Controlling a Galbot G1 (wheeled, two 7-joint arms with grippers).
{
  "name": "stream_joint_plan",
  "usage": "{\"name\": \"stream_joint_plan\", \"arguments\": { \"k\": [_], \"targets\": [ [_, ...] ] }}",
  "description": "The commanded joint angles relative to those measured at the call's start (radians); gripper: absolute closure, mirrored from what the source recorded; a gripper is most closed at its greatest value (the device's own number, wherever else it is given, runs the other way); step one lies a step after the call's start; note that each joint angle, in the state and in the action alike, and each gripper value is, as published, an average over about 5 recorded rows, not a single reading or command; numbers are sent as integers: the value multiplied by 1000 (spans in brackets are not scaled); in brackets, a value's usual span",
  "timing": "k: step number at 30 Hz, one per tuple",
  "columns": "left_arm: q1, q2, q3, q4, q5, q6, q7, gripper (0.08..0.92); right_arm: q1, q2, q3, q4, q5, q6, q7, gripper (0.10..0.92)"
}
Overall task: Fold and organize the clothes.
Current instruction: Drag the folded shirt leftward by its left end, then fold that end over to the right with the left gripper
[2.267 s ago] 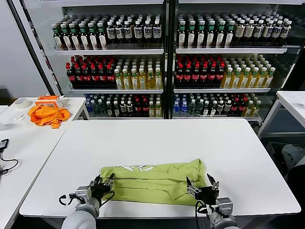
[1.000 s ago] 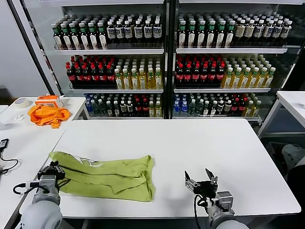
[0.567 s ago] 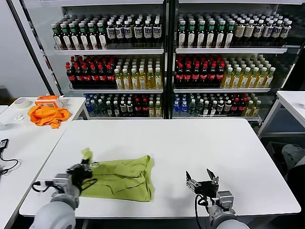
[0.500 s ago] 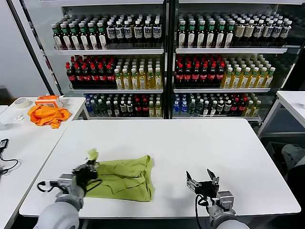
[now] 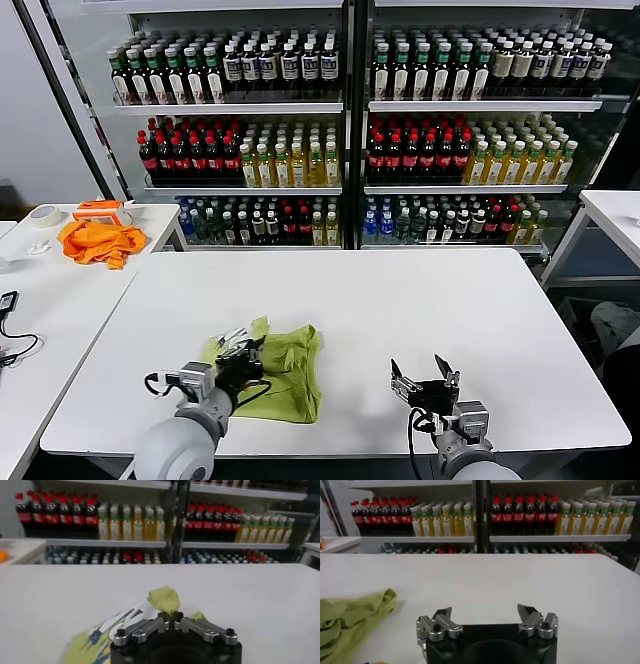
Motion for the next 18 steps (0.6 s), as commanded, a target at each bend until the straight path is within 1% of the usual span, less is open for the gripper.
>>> {"name": "stream_joint_plan", "arguments": {
  "k": [1,7,11,15,18],
  "targets": [
    [-80,-68,90,77,-20,3,16,902,0,1,-1,-2,-3,0,0,203],
    [-102,-131,111,104,-127,2,-26,896,-1,0,2,0,-6,0,0,203],
    [-104,-152,97,83,-181,0,-29,820,0,-1,3,-4,-9,0,-1,203],
    [-85,-118,53,14,-196,0,-17,699,9,0,2,-13,-10,-1,-3,203],
    [-55,-57,-1,-45,-189,-2,-5,612,16,-2,1,-23,-9,-1,-6,203]
  ]
}}
